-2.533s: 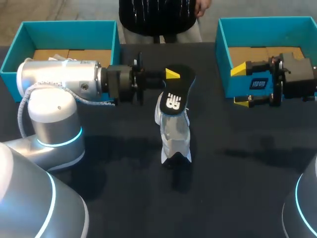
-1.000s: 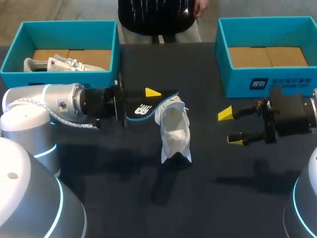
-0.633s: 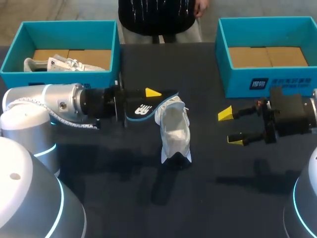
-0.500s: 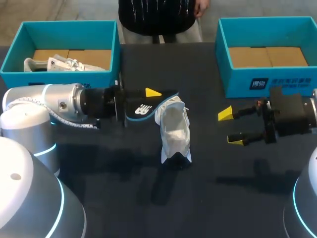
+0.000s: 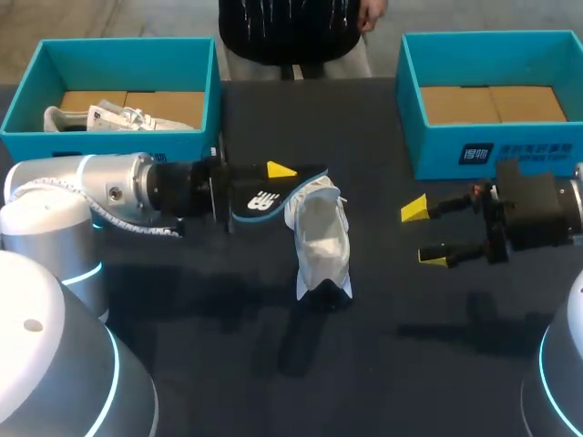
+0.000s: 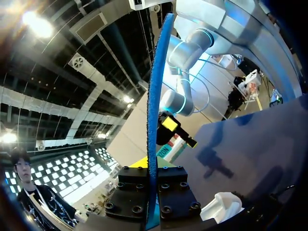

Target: Take the shoe out of the shoebox, open the shoe tongue, remove and reinsert the insole, then place the shoe into the shoebox

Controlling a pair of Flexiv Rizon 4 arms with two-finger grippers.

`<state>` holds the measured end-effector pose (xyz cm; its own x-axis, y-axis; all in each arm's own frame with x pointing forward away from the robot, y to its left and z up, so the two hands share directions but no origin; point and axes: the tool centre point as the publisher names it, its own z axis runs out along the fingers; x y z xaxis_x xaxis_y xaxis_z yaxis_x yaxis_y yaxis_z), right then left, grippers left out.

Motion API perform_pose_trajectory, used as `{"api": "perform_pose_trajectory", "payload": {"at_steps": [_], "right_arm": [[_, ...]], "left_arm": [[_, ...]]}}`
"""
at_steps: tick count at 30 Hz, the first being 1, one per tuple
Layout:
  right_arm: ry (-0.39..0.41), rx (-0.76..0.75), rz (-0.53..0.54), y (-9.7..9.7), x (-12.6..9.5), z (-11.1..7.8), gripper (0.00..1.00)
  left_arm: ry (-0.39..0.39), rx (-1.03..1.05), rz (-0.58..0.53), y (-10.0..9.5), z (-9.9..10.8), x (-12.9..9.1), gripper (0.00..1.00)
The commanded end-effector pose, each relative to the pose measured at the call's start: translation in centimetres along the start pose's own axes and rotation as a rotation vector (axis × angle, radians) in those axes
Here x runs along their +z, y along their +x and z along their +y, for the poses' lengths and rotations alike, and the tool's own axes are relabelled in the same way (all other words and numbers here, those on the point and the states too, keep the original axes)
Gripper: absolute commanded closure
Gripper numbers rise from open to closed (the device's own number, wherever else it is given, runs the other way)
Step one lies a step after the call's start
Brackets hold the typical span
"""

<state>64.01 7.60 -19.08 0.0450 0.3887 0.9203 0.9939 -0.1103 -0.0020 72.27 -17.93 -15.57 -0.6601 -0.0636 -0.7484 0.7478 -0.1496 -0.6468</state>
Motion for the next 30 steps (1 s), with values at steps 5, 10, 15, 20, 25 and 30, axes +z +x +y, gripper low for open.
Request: {"api": "perform_pose_trajectory", "payload": {"at_steps": [5, 10, 15, 20, 25, 30], "right_arm": [[0.007, -0.028, -0.015, -0.3, 0.9, -0.1, 0.00], [0.028, -0.098, -0.063, -1.0, 2.5, -0.4, 0.00], [0.058, -0.117, -0.092, -2.5, 3.7, -0.2, 0.00], [0.047, -0.144, -0.145, -4.2, 5.1, 0.7, 0.00], [0.030, -0.183, -0.164, -5.5, 6.5, 1.8, 0.00], [0.014, -0.186, -0.196, -6.3, 7.6, 3.0, 0.00]], "left_arm": [[0.010, -0.042, 0.005, 1.2, -0.1, -0.3, 1.00], [0.005, -0.063, 0.021, 2.2, -0.5, -0.5, 1.00], [-0.004, -0.086, 0.018, 3.0, -0.7, -0.9, 1.00], [-0.014, -0.122, 0.006, 4.4, 0.0, -1.0, 1.00], [-0.016, -0.162, -0.030, 5.0, 0.5, -1.0, 1.00], [-0.019, -0.186, -0.045, 5.4, 1.0, -1.1, 1.00]]}}
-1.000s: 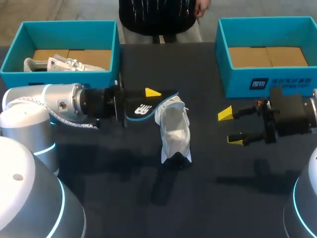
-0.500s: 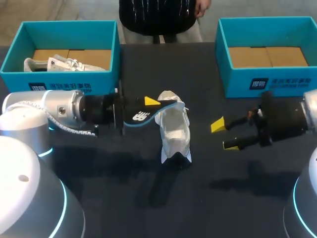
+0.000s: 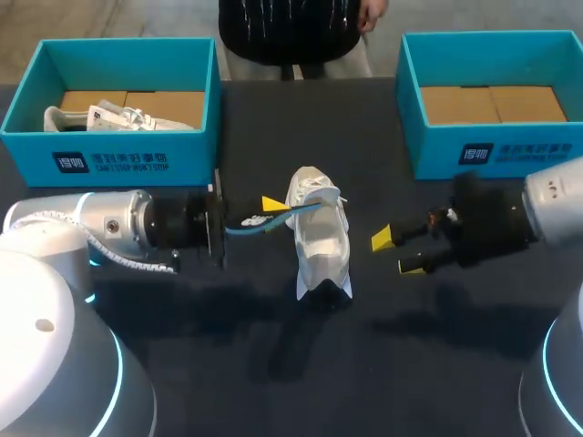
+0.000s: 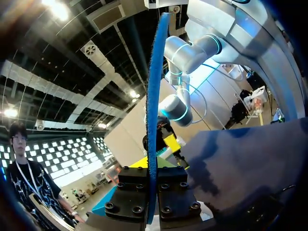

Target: Take the shoe out of the shoebox, open the shoe tongue, remove and reinsert the insole, then place the shoe into the shoebox

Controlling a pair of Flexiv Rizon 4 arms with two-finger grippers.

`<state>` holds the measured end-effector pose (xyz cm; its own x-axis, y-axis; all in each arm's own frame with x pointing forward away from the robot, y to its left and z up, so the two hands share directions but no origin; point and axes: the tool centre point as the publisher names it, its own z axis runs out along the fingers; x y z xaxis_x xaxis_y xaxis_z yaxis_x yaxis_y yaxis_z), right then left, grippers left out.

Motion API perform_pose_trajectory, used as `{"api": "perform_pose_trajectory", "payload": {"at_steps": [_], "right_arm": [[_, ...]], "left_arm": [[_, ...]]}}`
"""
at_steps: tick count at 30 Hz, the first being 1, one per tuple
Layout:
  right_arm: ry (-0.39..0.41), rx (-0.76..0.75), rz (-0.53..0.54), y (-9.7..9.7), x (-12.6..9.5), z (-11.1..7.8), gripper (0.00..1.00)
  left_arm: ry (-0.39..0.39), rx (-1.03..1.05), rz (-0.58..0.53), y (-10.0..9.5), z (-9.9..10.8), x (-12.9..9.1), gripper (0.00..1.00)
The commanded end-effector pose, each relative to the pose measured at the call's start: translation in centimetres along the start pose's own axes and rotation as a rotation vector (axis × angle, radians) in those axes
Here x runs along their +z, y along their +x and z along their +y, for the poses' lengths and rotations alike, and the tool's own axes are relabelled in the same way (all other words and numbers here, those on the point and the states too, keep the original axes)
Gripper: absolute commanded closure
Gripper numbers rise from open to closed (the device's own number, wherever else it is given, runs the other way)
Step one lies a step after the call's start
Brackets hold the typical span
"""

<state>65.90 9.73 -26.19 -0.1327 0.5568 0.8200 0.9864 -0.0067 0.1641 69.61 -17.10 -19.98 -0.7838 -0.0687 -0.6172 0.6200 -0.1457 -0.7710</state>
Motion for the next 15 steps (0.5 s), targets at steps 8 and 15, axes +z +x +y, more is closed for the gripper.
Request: {"api": "perform_pose_trajectory", "payload": {"at_steps": [8, 15], "right_arm": [[0.005, 0.014, -0.011, -0.8, 3.2, 1.8, 0.00], [0.005, 0.014, -0.011, -0.8, 3.2, 1.8, 0.00]], "left_arm": [[0.005, -0.044, -0.011, 0.4, 1.1, 0.5, 1.00], [0.025, -0.084, -0.015, 0.6, 1.7, 1.3, 1.00]]}}
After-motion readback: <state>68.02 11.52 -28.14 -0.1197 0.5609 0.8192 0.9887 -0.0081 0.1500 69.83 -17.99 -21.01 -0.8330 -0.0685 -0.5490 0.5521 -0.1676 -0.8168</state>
